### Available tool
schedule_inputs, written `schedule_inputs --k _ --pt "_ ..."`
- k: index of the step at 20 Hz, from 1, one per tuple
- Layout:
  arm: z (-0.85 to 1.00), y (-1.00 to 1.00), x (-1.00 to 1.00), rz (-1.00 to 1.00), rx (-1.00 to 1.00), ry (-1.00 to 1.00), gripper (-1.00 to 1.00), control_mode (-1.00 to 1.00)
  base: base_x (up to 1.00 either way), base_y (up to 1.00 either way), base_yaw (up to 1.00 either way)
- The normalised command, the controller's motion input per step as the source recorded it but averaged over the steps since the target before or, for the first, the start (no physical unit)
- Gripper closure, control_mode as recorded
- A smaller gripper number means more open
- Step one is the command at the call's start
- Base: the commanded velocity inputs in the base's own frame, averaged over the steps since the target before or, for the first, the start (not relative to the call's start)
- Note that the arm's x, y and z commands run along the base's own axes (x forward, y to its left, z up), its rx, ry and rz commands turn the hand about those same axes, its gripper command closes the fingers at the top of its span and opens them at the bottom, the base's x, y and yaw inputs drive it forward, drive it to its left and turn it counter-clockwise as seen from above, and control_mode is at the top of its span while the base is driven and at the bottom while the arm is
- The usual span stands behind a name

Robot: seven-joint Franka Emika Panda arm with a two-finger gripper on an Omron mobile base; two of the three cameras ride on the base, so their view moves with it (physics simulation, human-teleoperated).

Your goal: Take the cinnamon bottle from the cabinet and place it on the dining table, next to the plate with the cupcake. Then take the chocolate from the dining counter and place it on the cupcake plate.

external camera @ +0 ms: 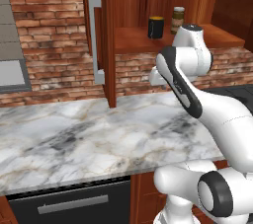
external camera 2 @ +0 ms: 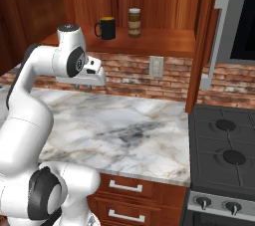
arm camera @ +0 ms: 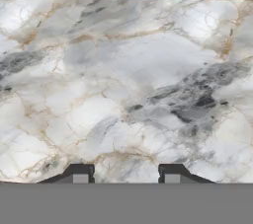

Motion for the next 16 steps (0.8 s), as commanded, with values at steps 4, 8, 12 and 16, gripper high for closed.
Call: schedule_inputs --k 4,8,12,16 --pt "0.0 0.05 0.03 -0.06 -0.01 -0.04 -1.0 -1.0 0.0 0.0 0.0" --pt "0.46 0.0 0.0 -0.17 -0.15 -0.41 -1.0 -1.0 0.0 0.0 0.0" --pt "0.65 -0.07 0.0 -0.26 -0.07 -0.43 -1.0 -1.0 0.0 0.0 0.0" --pt "0.79 -0.12 0.0 -0.16 0.0 -0.36 -1.0 -1.0 0.0 0.0 0.0"
